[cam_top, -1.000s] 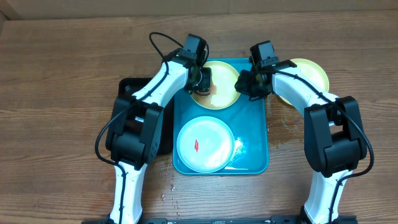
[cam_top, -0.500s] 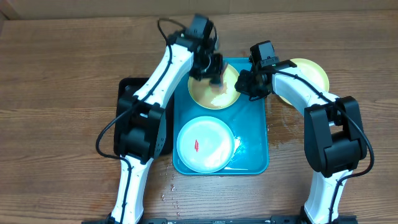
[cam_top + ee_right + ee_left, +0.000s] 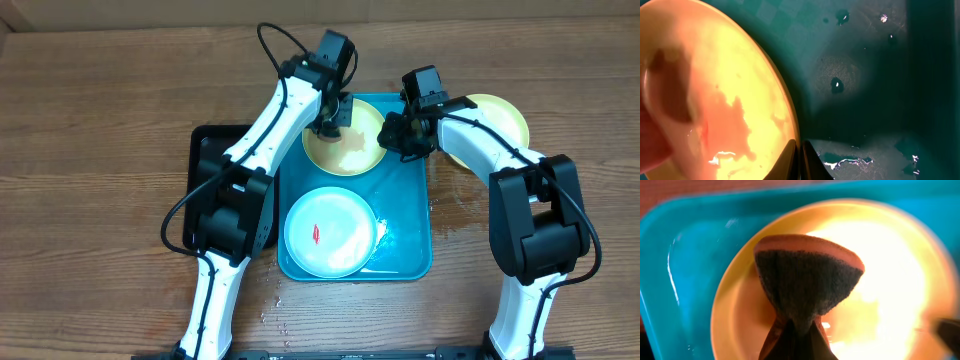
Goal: Clean dirty plates on tray and stack at the side
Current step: 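Rub the sponge across the yellow plate with the left gripper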
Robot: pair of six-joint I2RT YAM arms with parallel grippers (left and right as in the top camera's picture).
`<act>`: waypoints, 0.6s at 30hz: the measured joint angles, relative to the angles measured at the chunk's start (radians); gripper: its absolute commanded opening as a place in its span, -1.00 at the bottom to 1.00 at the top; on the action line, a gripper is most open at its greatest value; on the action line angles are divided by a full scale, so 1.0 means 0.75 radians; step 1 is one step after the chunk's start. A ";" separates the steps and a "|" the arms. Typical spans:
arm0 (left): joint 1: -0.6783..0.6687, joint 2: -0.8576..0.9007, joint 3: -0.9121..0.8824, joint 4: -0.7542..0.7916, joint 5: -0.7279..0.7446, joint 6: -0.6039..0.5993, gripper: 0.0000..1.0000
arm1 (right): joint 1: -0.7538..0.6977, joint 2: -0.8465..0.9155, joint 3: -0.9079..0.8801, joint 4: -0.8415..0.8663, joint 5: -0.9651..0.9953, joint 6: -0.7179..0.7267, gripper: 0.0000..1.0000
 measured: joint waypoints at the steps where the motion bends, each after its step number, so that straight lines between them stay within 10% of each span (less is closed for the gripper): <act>1: 0.000 0.000 -0.032 0.010 -0.026 -0.020 -0.92 | 0.000 0.000 0.000 0.001 0.001 0.000 -0.92; 18: 0.004 0.000 -0.172 0.226 0.468 -0.091 -0.92 | 0.000 0.000 -0.002 0.002 0.001 0.001 -0.92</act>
